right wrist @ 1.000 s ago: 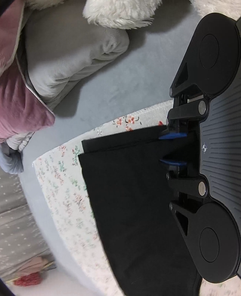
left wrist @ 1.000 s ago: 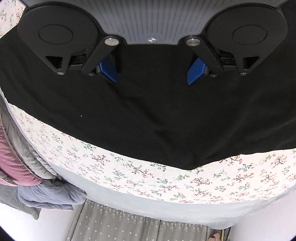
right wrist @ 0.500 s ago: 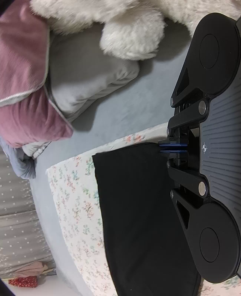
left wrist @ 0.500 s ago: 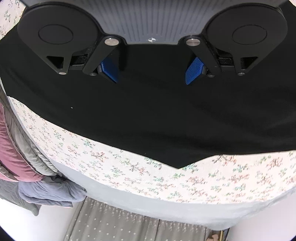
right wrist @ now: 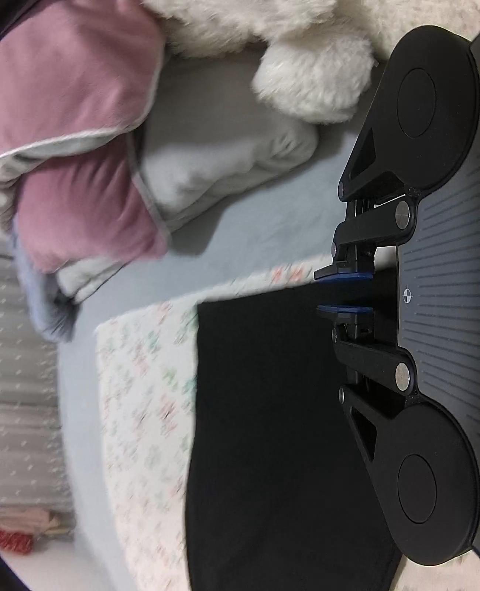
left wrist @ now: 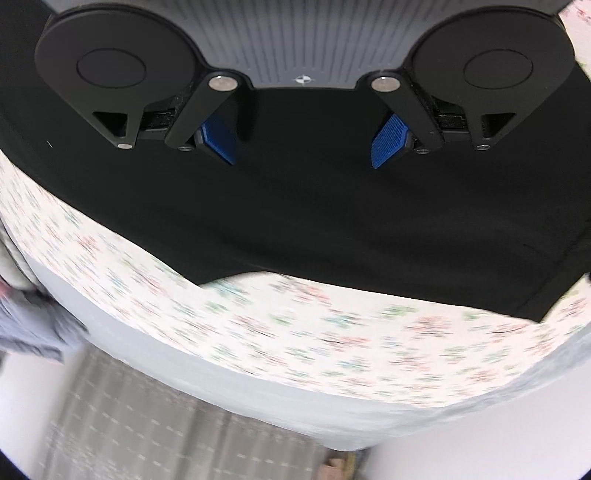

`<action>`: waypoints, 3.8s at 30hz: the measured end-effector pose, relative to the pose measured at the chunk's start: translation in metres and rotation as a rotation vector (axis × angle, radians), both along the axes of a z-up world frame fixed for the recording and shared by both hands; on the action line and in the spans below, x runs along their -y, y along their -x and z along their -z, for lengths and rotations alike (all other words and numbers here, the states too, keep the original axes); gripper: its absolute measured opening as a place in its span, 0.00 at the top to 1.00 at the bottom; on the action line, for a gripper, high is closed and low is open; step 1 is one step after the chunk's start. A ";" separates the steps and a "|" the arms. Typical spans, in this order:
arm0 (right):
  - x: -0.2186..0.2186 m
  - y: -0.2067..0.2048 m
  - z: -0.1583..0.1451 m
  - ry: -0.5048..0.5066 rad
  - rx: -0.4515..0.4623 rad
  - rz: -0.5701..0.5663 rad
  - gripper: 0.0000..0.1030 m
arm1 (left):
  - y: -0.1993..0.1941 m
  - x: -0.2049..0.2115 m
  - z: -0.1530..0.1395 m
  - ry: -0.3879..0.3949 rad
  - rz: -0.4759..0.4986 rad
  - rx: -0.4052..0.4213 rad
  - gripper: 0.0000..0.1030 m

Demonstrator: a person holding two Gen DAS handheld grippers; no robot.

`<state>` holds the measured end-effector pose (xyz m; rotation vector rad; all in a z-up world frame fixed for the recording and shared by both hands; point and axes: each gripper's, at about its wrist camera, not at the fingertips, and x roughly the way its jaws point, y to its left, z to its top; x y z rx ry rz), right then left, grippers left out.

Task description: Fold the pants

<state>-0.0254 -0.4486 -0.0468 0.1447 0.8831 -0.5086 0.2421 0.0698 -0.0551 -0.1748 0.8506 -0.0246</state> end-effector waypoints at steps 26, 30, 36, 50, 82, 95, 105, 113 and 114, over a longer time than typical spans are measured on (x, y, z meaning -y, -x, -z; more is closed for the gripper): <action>-0.082 -0.053 0.017 -0.029 -0.038 -0.240 0.77 | 0.048 0.041 -0.028 0.066 0.187 0.051 0.07; -0.115 -0.054 0.014 -0.091 0.014 -0.343 0.72 | 0.067 0.078 -0.013 0.024 0.285 0.022 0.07; -0.132 -0.053 0.029 -0.077 -0.025 -0.384 0.63 | 0.069 0.080 0.006 -0.015 0.272 -0.027 0.07; 0.007 0.053 0.027 -0.455 0.152 0.135 0.55 | 0.089 0.112 -0.015 -0.003 0.361 0.065 0.07; 0.028 0.053 0.075 -0.640 0.557 0.680 0.91 | 0.116 0.203 0.007 0.026 0.637 0.036 0.00; -0.159 -0.044 -0.024 0.164 0.569 -0.107 0.93 | 0.067 0.117 -0.013 0.297 0.335 -0.037 0.00; -0.350 -0.083 0.052 0.496 0.079 -0.837 0.86 | 0.060 0.086 -0.007 0.388 0.231 -0.086 0.00; -0.329 -0.095 0.044 0.398 0.077 -0.765 0.74 | 0.056 0.091 -0.006 0.400 0.300 -0.098 0.00; -0.330 -0.094 0.043 0.392 0.083 -0.773 0.74 | 0.055 0.094 -0.006 0.404 0.305 -0.102 0.00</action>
